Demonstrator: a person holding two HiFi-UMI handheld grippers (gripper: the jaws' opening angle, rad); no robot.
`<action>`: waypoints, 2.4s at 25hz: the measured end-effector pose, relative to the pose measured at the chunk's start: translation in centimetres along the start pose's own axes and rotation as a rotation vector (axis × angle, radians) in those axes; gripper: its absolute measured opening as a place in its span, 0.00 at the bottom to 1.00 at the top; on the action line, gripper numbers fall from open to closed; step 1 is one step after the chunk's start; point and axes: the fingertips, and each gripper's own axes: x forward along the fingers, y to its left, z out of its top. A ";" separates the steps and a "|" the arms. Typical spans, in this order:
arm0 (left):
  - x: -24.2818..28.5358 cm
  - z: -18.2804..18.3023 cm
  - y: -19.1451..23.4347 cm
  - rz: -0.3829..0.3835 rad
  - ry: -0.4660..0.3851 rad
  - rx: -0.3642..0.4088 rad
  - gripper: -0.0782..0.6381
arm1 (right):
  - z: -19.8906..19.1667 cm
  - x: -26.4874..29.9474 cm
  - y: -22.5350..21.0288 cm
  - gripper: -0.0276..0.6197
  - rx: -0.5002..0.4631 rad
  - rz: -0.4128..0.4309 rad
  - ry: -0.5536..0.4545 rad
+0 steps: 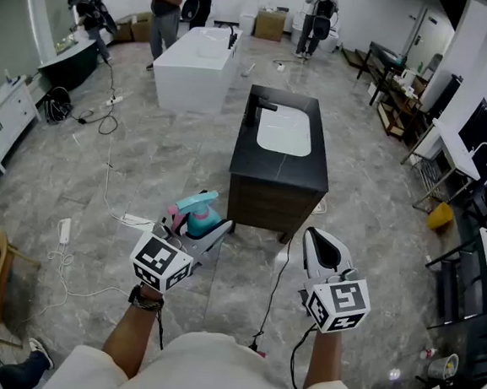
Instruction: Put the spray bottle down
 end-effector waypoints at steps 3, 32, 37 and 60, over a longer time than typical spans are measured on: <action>0.5 -0.3 -0.2 0.005 0.003 0.002 0.55 | -0.2 0.1 -0.5 0.05 0.005 0.007 -0.007; 12.6 -4.7 8.6 0.079 0.031 -0.025 0.55 | -0.9 11.8 -9.1 0.05 0.128 0.130 -0.132; 18.4 -4.9 14.8 0.066 0.029 -0.025 0.55 | 0.6 19.1 -12.0 0.05 0.167 0.152 -0.148; 37.9 -6.9 33.8 -0.007 0.035 -0.021 0.55 | 2.1 41.0 -23.8 0.05 0.187 0.059 -0.116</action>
